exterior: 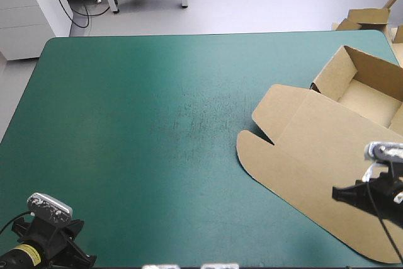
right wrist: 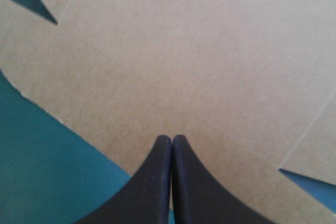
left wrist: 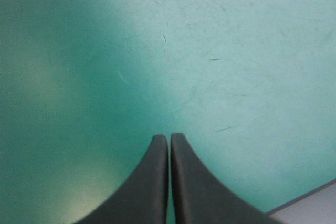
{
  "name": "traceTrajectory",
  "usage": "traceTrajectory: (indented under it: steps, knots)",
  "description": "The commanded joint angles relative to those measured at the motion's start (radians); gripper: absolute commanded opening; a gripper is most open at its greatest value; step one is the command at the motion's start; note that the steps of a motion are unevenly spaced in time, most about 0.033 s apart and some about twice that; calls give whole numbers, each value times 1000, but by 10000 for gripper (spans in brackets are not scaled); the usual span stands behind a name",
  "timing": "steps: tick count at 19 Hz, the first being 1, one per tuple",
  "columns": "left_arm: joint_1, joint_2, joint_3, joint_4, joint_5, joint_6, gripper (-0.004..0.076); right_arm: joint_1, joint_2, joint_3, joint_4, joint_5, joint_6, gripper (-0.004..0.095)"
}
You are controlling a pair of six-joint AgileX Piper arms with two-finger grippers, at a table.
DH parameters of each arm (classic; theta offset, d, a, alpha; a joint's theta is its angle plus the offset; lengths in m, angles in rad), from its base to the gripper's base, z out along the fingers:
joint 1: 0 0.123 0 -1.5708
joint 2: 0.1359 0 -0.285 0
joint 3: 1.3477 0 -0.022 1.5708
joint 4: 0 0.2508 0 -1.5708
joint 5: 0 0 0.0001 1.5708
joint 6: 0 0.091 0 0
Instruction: Fold the box
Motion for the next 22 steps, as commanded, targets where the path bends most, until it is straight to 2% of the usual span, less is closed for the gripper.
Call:
traceTrajectory:
  steps: [1,7,12,22]
  knots:
    - [-3,11,-25,-4,-45,-7,-8,25,-104,86,33,-45,-40,-20]
    - [-3,11,-25,-4,-45,-7,-8,25,-325,266,36,-58,-161,-20]
    - [-3,11,-25,-4,-45,-7,-8,25,-505,302,34,-67,-165,-20]
    - [-3,11,-25,-4,-45,-7,-8,25,-591,305,34,-67,-165,-20]
